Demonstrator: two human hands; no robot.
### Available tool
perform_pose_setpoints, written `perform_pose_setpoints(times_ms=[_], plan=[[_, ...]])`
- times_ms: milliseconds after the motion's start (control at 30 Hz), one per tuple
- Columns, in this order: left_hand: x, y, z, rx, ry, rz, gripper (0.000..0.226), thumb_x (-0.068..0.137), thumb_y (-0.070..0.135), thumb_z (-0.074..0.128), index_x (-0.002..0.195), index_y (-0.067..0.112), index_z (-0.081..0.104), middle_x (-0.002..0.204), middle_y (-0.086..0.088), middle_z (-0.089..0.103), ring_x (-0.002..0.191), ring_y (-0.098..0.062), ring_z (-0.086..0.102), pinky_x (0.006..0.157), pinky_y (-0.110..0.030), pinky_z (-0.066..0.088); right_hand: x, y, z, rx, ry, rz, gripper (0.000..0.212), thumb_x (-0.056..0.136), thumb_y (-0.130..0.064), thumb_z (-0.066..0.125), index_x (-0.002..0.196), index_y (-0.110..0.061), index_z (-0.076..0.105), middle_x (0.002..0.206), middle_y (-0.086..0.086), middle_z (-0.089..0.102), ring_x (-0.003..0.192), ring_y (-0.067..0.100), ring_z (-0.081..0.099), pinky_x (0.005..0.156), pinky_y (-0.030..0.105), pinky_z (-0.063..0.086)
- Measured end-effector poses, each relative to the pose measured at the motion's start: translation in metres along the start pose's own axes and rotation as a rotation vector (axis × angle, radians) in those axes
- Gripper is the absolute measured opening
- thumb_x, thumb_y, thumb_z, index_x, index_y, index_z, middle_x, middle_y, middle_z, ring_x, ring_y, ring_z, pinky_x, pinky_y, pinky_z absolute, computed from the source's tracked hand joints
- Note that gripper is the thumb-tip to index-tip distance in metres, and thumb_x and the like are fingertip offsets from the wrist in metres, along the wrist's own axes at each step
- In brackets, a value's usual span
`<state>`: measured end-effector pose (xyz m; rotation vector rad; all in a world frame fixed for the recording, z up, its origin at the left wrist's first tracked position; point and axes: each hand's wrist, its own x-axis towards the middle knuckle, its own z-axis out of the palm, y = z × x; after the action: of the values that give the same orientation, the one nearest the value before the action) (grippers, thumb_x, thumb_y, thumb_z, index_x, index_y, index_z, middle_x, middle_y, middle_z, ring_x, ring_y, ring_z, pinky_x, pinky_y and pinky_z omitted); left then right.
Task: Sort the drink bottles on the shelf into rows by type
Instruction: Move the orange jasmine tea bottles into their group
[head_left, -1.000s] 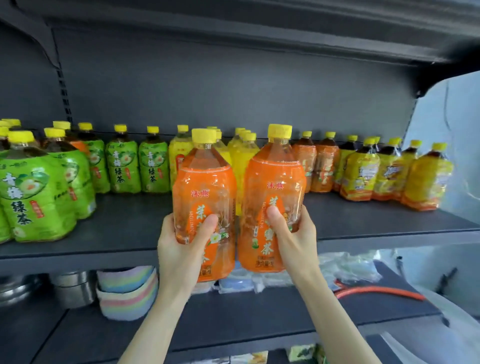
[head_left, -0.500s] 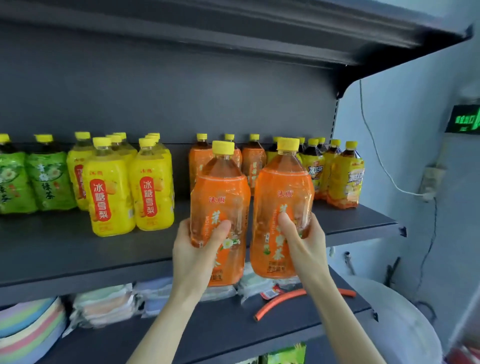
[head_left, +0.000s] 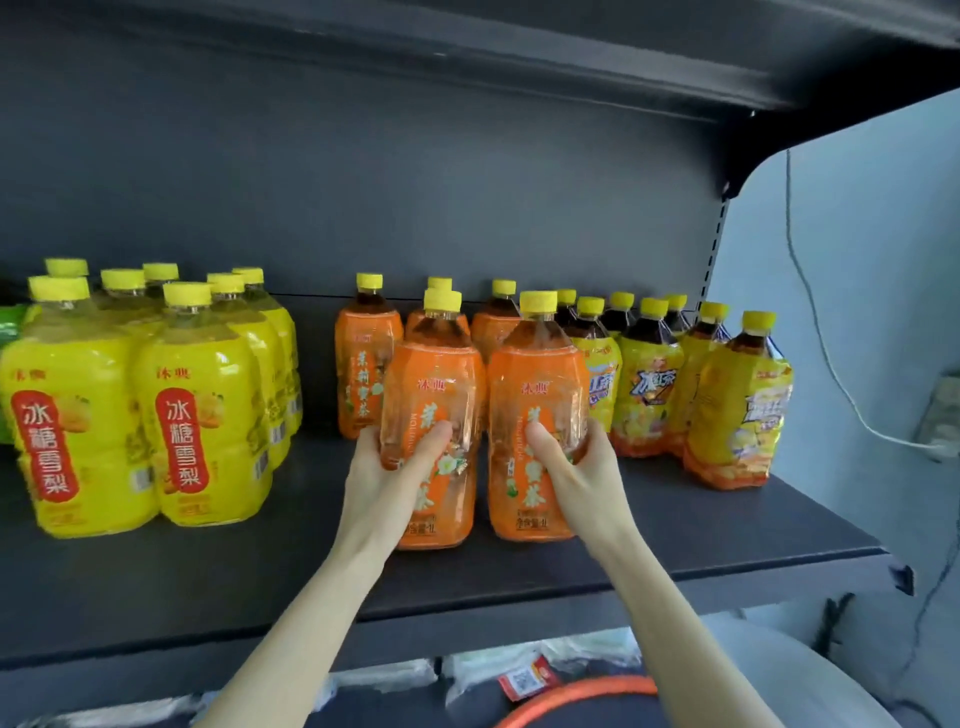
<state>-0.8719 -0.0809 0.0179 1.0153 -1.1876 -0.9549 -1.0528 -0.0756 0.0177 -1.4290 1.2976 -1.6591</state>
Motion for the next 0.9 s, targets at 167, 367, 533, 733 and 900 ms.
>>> perform_pose_setpoints(times_ms=[167,367,533,733,900], plan=[[0.022,-0.008,0.01,0.066,0.013,-0.043,0.076,0.069,0.059,0.063,0.135,0.031,0.035,0.114,0.011,0.053,0.093,-0.003,0.055,0.072,-0.022,0.044,0.037,0.02,0.0,-0.034,-0.111,0.036,0.056,0.076,-0.049,0.071,0.119,-0.021,0.047,0.113,-0.001,0.068,0.095,0.011,0.069,0.085,0.039,0.058],[0.044,-0.015,0.014,0.343,-0.004,-0.111,0.096,0.061,0.079,0.058,0.14,0.033,0.03,0.139,0.0,0.037,0.128,-0.021,0.039,0.106,-0.043,0.036,0.067,0.034,0.0,-0.282,-0.137,0.018,0.065,0.067,-0.071,0.067,0.114,-0.027,0.057,0.119,0.002,0.057,0.115,0.02,0.054,0.1,0.044,0.047],[0.052,-0.016,0.018,0.436,0.019,-0.068,0.104,0.059,0.077,0.058,0.144,0.031,0.022,0.145,-0.002,0.031,0.134,-0.023,0.034,0.108,-0.049,0.035,0.07,0.028,-0.004,-0.441,-0.078,-0.066,0.087,0.071,-0.059,0.071,0.138,-0.015,0.037,0.132,0.006,0.048,0.122,0.026,0.049,0.1,0.047,0.046],[0.068,-0.022,0.026,0.485,0.063,-0.003,0.079,0.081,0.055,0.058,0.142,0.022,0.02,0.141,-0.002,0.042,0.126,-0.025,0.046,0.102,-0.048,0.042,0.075,0.023,0.002,-0.573,-0.03,-0.16,0.078,0.08,-0.051,0.068,0.136,-0.012,0.03,0.132,0.007,0.053,0.115,0.028,0.057,0.086,0.039,0.049],[0.086,-0.025,0.032,0.563,0.065,-0.004,0.081,0.084,0.058,0.052,0.145,0.017,0.017,0.147,-0.007,0.033,0.131,-0.027,0.04,0.104,-0.046,0.039,0.086,0.025,0.009,-0.846,-0.018,-0.154,0.09,0.082,-0.056,0.063,0.148,-0.012,0.02,0.146,0.011,0.039,0.123,0.033,0.051,0.091,0.041,0.046]])
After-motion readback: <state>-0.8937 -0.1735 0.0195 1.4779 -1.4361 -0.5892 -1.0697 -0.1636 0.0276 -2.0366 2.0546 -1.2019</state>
